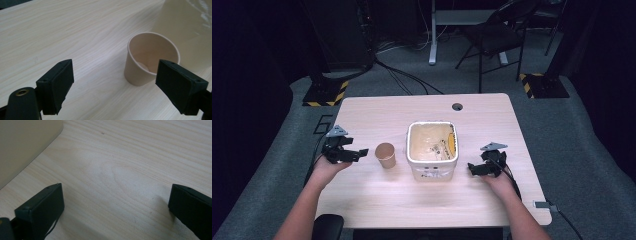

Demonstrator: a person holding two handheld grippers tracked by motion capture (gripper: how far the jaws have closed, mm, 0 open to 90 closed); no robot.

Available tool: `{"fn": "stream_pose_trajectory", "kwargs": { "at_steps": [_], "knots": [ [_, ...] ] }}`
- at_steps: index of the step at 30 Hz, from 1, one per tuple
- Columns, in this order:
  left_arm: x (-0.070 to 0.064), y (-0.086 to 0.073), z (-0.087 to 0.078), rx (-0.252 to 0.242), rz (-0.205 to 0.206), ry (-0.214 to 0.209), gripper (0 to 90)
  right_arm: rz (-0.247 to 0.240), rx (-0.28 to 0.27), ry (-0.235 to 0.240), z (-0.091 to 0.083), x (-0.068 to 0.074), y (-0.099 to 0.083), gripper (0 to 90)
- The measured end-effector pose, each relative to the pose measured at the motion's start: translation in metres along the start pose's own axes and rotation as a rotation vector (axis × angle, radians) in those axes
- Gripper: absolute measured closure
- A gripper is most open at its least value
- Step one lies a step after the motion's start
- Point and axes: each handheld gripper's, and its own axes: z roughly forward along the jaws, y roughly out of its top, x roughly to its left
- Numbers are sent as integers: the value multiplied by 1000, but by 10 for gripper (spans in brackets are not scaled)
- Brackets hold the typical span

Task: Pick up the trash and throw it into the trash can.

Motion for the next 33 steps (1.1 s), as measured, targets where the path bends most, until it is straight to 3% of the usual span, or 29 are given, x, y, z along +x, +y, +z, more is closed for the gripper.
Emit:
{"fn": "stream_pose_trajectory", "kwargs": {
  "at_steps": [8,33],
  "knots": [
    [-11,12,7,5,43,-26,146,0,0,0,0,0,0,0],
    [-26,21,30,21,81,-63,139,-10,-4,2,0,0,0,0]
  ]
}}
